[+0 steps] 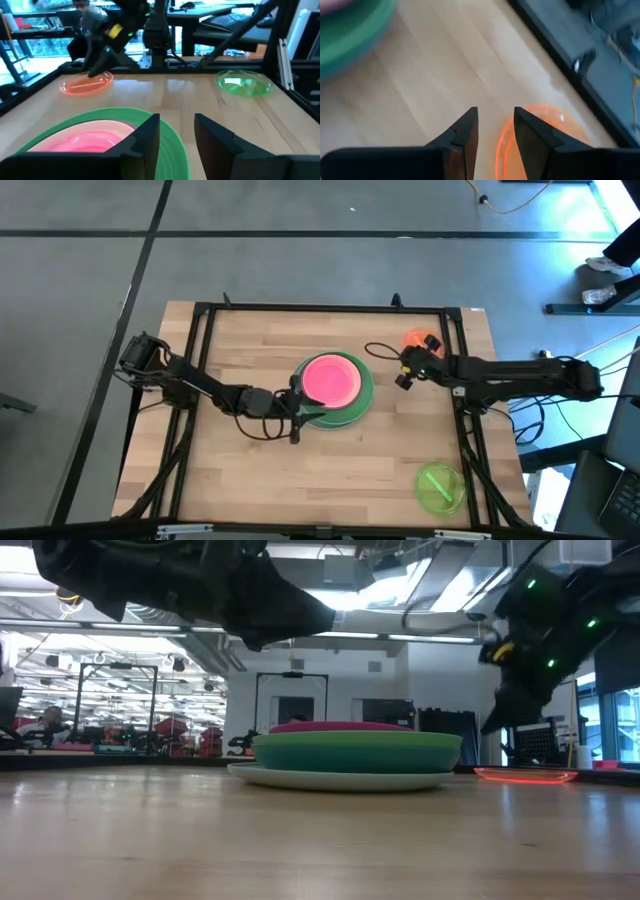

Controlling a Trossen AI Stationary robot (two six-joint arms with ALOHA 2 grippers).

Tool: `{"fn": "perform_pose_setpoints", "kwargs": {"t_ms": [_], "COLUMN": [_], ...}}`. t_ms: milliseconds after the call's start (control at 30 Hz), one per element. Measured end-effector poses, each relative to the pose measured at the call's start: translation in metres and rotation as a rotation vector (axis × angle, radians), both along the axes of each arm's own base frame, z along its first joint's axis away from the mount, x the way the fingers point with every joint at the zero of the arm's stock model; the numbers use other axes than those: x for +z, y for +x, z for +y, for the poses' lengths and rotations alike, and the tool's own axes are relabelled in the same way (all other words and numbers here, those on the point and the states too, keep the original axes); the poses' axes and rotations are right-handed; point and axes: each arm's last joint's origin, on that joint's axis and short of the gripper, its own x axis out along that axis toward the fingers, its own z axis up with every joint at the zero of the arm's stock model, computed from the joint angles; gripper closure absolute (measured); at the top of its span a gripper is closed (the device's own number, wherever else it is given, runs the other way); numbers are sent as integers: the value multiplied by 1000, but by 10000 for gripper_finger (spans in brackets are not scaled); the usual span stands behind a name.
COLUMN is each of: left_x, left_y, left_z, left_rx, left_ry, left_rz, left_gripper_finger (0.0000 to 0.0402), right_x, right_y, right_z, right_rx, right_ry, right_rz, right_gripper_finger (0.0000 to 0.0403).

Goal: Stack plastic plates
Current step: Stack the orange plate on top of the light pink plate

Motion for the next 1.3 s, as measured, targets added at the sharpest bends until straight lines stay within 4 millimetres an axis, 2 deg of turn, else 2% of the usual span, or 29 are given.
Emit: {"fn": "perform_pose_setpoints", "kwargs": {"t_ms": [233,467,1033,1133,1300], "left_x": [-1,-1,-5,-5,-4], "left_y": [0,0,-1,-1,-1], "left_z": [1,1,2,2,1], "left_rx": [4,5,18,18,17], "left_ry": [14,16,26,26,25], "left_rz": [7,12,50,49,48], "left_gripper_finger": [287,287,287,287,287], "right_x": [-28,-49,-59,-62,-64], "right_y": [3,3,6,5,5], "right_z": [-21,-31,-37,-42,-44], "right_rx": [-142,-195,-223,-240,-213], "right_ry": [85,123,92,108,140], "right_rz": [141,260,312,321,327], "right_gripper_finger": [288,288,289,307,373]}}
